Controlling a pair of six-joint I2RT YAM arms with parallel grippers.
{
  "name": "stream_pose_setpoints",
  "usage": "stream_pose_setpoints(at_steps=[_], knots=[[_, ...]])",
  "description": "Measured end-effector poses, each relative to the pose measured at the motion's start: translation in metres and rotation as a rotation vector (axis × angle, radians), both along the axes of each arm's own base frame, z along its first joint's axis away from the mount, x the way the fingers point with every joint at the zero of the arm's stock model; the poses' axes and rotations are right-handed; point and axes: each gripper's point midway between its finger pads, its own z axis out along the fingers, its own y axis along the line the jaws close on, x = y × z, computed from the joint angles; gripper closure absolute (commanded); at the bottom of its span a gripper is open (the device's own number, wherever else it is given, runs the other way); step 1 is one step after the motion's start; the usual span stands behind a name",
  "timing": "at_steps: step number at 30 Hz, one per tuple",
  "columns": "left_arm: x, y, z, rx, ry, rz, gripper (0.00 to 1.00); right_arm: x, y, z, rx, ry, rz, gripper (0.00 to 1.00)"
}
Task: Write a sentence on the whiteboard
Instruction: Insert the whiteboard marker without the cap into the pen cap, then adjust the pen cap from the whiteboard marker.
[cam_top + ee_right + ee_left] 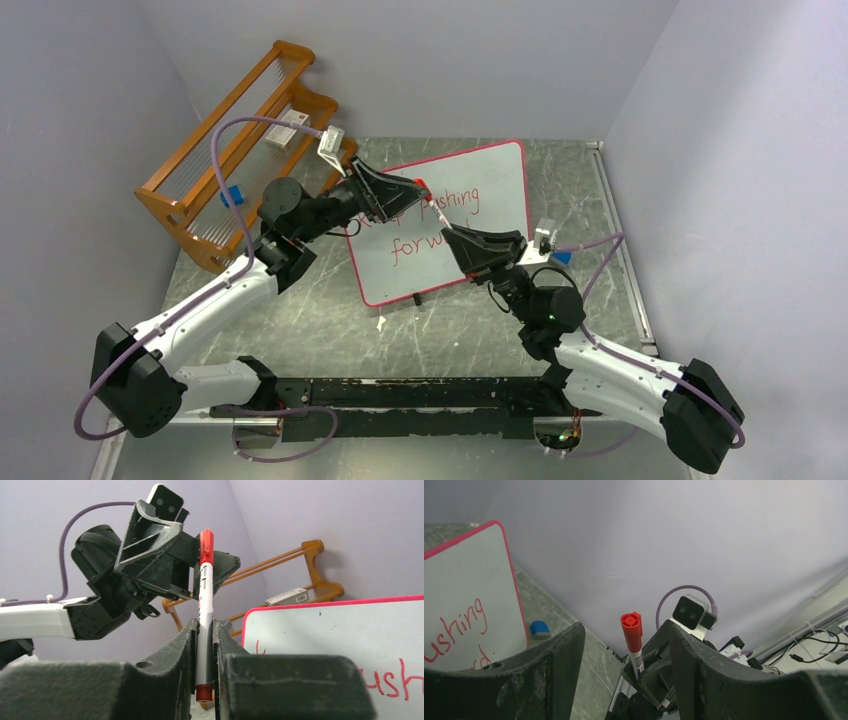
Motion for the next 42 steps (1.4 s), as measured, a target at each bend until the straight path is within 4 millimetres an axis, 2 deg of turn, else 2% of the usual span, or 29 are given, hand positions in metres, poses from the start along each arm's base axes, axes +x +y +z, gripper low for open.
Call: stream_pose_setpoints(at_steps=[4, 10, 12, 16, 32, 42], knots=[[0.0, -0.002, 0.001, -0.011, 0.002, -0.018, 0.44, -0.004, 0.002, 0.002, 0.011, -0.005, 0.025, 1.0], [-0.005, -0.002, 0.013, -0.058, -0.022, -0.045, 0.58, -0.005, 0.005, 0.001, 0.014, 0.001, 0.047, 1.0], [-0.004, -0.003, 0.014, -0.068, -0.023, -0.051, 0.67, -0.005, 0.006, 0.0, 0.011, 0.003, 0.051, 1.0], [-0.002, -0.005, 0.013, -0.076, -0.012, -0.057, 0.94, -0.005, 0.007, 0.0, 0.014, 0.001, 0.057, 1.0], [-0.007, 0.003, 0.004, -0.13, 0.0, -0.047, 0.95, -0.004, 0.015, -0.005, -0.005, -0.001, 0.078, 1.0], [-0.021, 0.01, 0.012, -0.127, -0.058, -0.021, 0.95, -0.011, 0.021, 0.003, -0.015, -0.045, 0.118, 1.0]])
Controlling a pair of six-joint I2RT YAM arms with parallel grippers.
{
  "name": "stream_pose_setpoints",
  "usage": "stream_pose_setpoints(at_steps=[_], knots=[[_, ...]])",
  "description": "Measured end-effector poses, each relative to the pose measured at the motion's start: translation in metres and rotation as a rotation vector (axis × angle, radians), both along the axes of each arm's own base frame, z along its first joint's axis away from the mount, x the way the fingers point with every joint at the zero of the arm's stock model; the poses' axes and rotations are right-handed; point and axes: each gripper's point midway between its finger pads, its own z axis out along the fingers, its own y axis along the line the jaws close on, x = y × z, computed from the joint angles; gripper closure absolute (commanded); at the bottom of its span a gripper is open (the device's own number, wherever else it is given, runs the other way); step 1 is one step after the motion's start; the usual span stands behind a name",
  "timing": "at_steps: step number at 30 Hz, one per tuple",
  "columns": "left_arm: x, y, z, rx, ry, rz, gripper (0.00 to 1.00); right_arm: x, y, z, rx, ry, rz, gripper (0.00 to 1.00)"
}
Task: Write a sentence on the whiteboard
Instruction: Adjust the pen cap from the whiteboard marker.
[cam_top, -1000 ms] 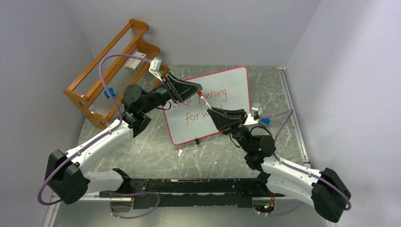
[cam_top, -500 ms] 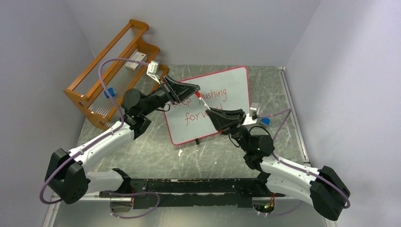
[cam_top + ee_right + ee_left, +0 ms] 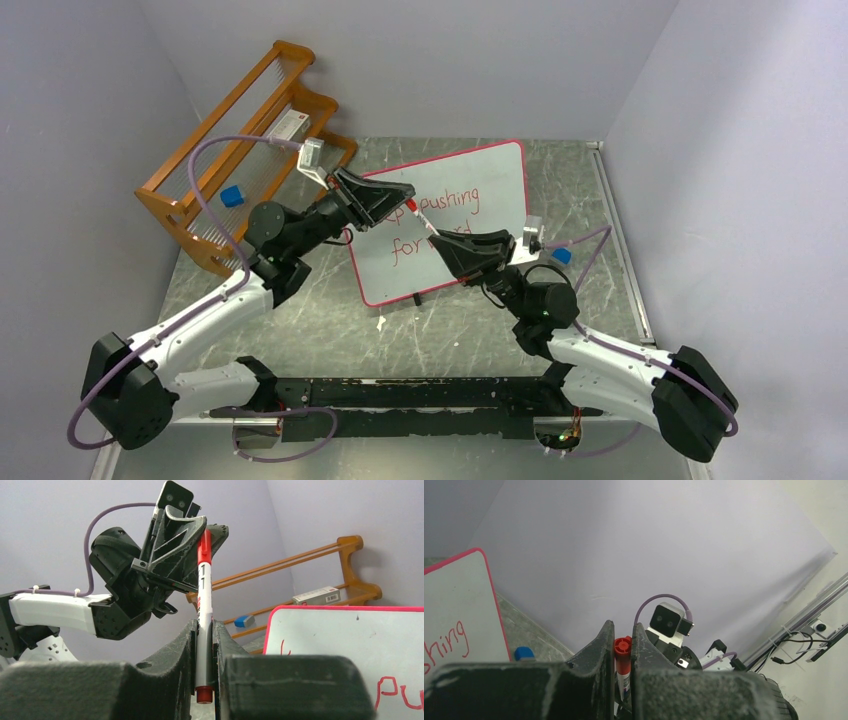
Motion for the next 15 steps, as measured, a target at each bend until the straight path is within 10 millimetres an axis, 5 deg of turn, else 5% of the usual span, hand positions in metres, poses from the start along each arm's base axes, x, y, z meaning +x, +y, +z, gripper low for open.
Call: stream_pose_setpoints(at_steps=[15], knots=[[-0.0081, -0.0006, -0.0032, -0.064, -0.031, 0.056, 0.95, -0.0071, 0.0034, 0.0022, 0.005, -0.018, 0.044, 1.0]])
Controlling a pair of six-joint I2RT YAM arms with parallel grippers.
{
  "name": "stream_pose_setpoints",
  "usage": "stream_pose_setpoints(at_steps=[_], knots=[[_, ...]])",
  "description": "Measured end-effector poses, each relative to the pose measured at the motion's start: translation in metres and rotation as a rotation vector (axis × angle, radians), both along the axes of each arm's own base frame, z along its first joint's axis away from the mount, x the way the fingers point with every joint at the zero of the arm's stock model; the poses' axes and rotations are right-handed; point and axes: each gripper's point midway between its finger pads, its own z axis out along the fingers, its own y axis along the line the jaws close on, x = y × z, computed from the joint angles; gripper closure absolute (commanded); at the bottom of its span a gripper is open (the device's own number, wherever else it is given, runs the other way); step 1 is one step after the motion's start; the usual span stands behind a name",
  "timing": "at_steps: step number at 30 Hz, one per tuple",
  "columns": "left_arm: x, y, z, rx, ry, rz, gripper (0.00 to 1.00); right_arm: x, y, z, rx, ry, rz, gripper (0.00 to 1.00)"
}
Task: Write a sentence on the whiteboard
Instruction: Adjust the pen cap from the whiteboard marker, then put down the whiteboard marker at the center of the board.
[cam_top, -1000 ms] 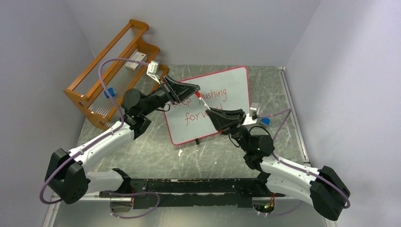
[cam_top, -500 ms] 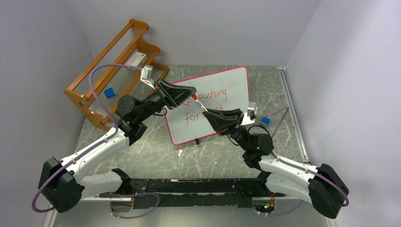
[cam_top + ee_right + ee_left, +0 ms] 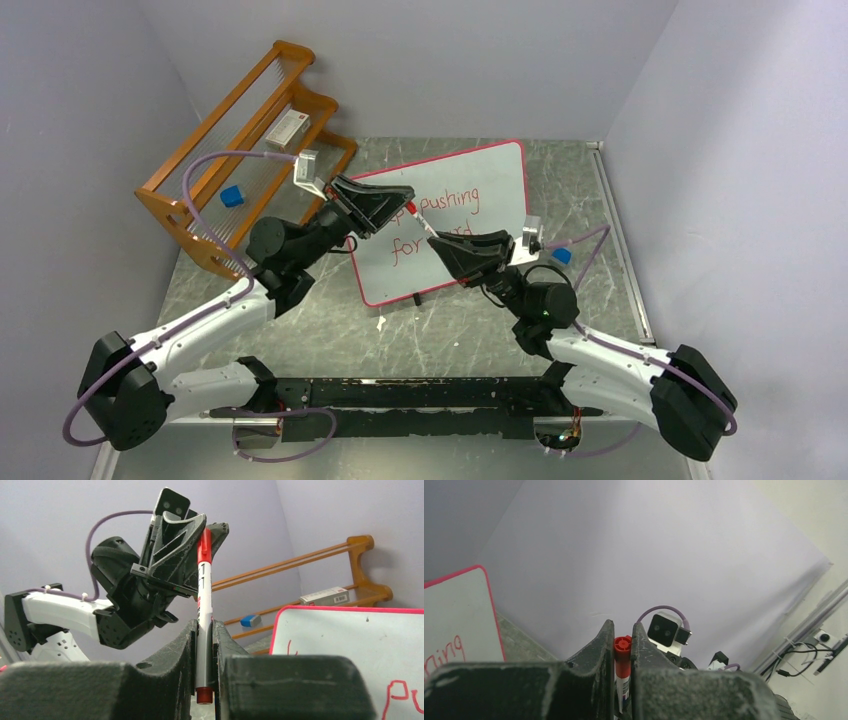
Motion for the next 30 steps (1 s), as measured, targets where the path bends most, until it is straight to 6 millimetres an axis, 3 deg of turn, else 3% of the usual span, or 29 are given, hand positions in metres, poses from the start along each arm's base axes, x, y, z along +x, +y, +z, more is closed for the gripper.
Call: stream_pose_setpoints(at_steps=[1, 8, 12, 16, 19, 23, 25, 30], knots=[[0.002, 0.0, -0.001, 0.004, 0.006, 0.008, 0.95, 0.001, 0.0, -0.001, -0.003, 0.003, -0.002, 1.0], [0.016, 0.0, -0.009, 0.164, 0.046, 0.089, 0.62, 0.01, -0.006, -0.011, -0.074, 0.058, -0.073, 1.0], [0.025, 0.002, -0.021, 0.34, 0.054, 0.141, 0.38, 0.026, -0.024, -0.008, -0.111, 0.118, -0.208, 1.0], [0.041, 0.026, -0.017, 0.447, 0.037, 0.277, 0.25, 0.043, -0.051, -0.018, -0.174, 0.22, -0.378, 1.0], [0.053, 0.054, -0.021, 0.52, 0.043, 0.416, 0.17, 0.059, -0.075, -0.044, -0.248, 0.348, -0.531, 1.0], [0.062, 0.093, -0.038, 0.636, 0.082, 0.587, 0.08, 0.072, -0.111, -0.099, -0.37, 0.543, -0.734, 1.0], [0.066, 0.113, -0.048, 0.699, 0.111, 0.673, 0.04, 0.072, -0.132, -0.127, -0.428, 0.638, -0.836, 1.0], [0.066, 0.161, -0.072, 0.825, 0.172, 0.858, 0.02, 0.06, -0.182, -0.167, -0.466, 0.832, -1.059, 1.0]])
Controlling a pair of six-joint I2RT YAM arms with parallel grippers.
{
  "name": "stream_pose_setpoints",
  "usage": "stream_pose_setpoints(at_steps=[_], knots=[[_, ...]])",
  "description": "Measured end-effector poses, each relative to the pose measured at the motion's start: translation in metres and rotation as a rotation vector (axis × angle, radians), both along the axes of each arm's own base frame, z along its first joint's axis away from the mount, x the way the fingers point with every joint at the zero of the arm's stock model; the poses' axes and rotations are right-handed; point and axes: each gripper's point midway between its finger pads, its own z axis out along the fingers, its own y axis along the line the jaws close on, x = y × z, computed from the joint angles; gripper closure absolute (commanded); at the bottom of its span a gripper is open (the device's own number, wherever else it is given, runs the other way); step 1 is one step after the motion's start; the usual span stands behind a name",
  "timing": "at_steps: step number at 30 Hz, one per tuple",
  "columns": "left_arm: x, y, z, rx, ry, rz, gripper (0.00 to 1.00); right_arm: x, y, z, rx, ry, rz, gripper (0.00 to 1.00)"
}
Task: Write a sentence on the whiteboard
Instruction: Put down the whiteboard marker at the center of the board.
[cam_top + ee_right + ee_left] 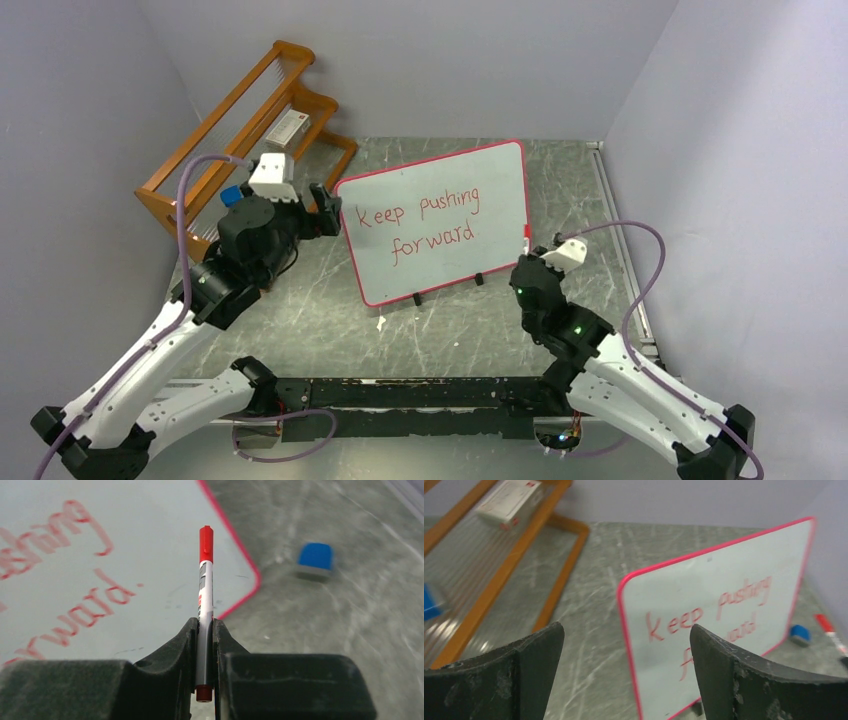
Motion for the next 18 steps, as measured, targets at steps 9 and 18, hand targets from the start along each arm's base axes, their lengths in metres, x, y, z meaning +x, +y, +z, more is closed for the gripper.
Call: stream_pose_setpoints(at_steps=[9, 18], knots=[[-0.023, 0.058, -0.034, 0.119, 0.002, 0.171, 0.02, -0.027, -0.052, -0.046, -0.038, 0.203, -0.3, 1.0], [-0.038, 0.083, -0.023, 0.105, -0.064, 0.22, 0.02, -0.038, -0.058, -0.092, 0.042, 0.363, -0.418, 0.98]])
